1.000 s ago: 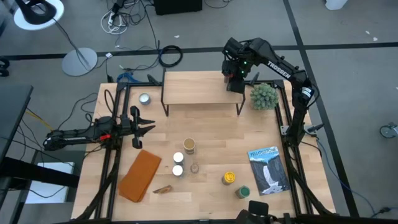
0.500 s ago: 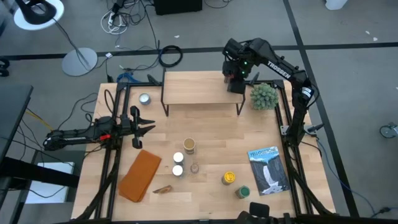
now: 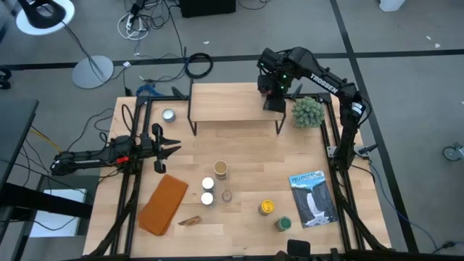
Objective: Shelf spices
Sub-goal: Put the green seasoning can on the shelf, then put the gold seasoning bottle on the shelf
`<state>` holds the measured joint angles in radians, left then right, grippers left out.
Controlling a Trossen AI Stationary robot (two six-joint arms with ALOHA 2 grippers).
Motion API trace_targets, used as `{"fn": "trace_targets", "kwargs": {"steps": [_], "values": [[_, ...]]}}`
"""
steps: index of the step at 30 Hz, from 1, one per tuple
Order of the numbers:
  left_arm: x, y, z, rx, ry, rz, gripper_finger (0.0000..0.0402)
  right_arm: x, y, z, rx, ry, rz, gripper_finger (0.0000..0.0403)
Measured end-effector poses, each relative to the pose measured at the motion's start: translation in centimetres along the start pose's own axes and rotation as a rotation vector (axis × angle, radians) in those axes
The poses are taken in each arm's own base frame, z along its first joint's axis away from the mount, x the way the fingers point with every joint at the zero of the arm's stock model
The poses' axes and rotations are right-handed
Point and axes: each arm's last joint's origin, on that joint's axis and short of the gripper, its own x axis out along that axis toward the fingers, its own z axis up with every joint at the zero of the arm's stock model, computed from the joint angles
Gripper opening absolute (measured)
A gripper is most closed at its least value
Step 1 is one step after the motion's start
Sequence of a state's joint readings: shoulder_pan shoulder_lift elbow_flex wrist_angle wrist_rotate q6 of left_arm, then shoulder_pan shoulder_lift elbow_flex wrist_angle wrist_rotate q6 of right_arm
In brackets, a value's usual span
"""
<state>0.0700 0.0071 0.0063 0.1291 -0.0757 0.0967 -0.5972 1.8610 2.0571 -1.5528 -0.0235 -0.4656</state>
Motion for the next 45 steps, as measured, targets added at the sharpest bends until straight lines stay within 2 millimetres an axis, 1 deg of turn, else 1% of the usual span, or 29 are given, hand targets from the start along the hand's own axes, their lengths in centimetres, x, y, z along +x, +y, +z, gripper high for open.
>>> {"fn": "trace_targets", "kwargs": {"steps": [5,20,31,37,41,45], "values": [[0.0,0.0,0.0,0.000,0.000,0.000,0.0092,0.0,0.0,0.0,0.000,0.002,0.001,0.0166],[0.0,0.0,0.0,0.000,0.000,0.000,0.0092,0.0,0.0,-0.1,0.017,0.006,0.003,0.0217],[0.0,0.0,0.0,0.000,0.000,0.000,0.0092,-0.1,-0.1,-0.2,0.020,0.004,0.001,0.0236],[0.0,0.0,0.0,0.000,0.000,0.000,0.0092,-1.7,0.0,-1.1,0.032,-0.033,-0.024,0.0248],[0.0,0.0,0.0,0.000,0.000,0.000,0.0092,-3.5,0.4,-2.2,0.049,-0.078,-0.048,0.0258],[0.0,0.0,0.0,0.000,0.000,0.000,0.0092,-5.7,1.1,-3.5,0.117,-0.147,-0.051,0.0265]]}}
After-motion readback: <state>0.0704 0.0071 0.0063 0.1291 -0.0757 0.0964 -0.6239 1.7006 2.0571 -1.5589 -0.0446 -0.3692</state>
